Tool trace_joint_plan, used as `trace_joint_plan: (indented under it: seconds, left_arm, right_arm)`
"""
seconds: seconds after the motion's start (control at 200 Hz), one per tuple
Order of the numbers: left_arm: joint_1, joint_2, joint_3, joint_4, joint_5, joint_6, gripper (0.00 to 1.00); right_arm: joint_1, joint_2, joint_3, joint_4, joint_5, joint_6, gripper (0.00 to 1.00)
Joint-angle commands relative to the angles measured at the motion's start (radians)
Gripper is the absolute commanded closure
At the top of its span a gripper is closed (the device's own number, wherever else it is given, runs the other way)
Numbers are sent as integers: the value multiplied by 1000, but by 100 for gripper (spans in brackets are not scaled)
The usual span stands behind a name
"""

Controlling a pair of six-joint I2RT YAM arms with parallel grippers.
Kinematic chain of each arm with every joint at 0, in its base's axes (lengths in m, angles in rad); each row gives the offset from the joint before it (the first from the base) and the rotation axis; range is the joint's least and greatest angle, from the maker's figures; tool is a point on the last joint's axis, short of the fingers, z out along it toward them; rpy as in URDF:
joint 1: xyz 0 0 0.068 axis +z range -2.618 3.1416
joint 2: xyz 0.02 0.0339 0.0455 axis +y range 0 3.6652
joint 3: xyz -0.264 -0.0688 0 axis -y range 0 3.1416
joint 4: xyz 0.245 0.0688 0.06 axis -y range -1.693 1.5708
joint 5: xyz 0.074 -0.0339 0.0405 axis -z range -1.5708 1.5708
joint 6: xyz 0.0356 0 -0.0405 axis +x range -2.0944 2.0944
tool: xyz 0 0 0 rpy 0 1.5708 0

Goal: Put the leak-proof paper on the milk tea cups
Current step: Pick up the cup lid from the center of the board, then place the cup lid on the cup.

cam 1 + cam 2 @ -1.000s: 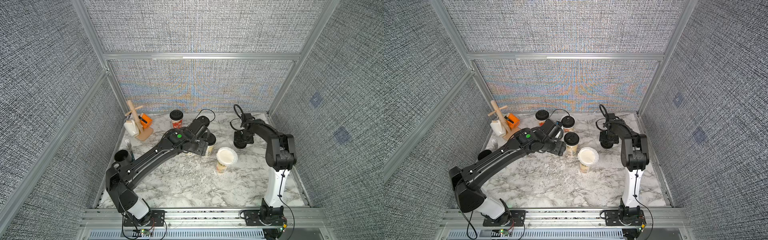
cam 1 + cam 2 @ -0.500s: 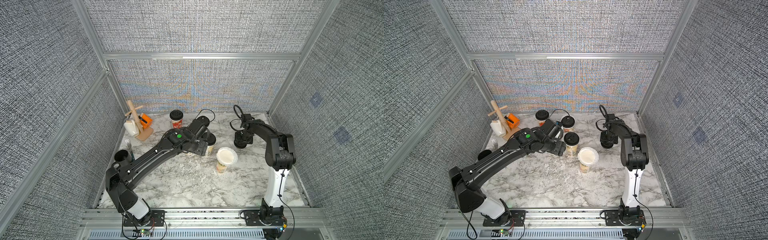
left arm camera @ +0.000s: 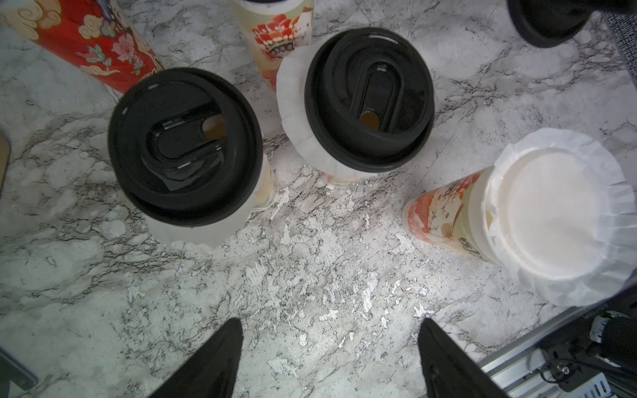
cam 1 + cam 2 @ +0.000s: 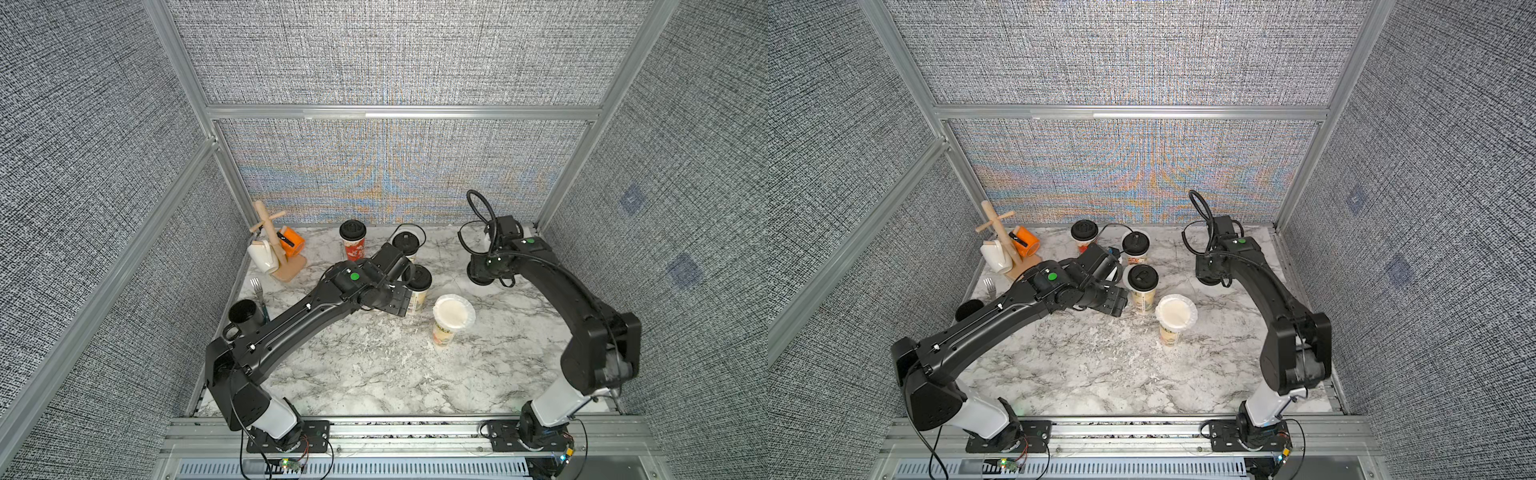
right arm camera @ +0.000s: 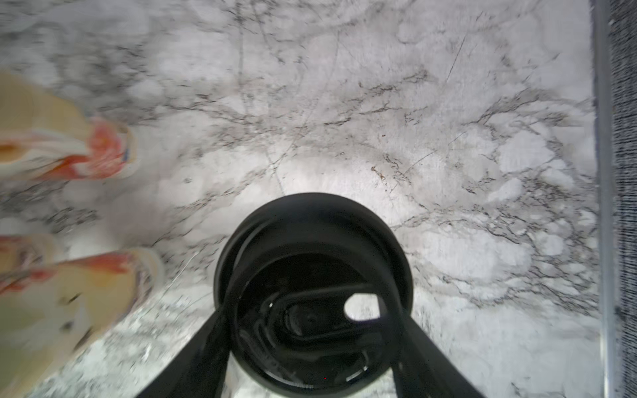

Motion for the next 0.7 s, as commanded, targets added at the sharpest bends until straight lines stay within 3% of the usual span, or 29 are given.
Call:
trace_joint_plan:
  seconds: [0.0, 0.19, 0.41, 0.696]
  left_arm:
    - [2, -8, -13, 33, 15, -7, 18]
    - [9, -6, -34, 55, 36, -3, 18]
    - [17, -4, -50, 71, 52, 5, 18]
    - [26, -18, -67, 72, 52, 6, 18]
  right_arm:
    - [60, -99, 4, -120, 49, -21, 34]
    - [200, -208, 37, -262, 82, 1, 35]
    - [340, -237, 23, -325, 63, 38, 36]
    - [421, -214, -31, -292, 22, 63, 36]
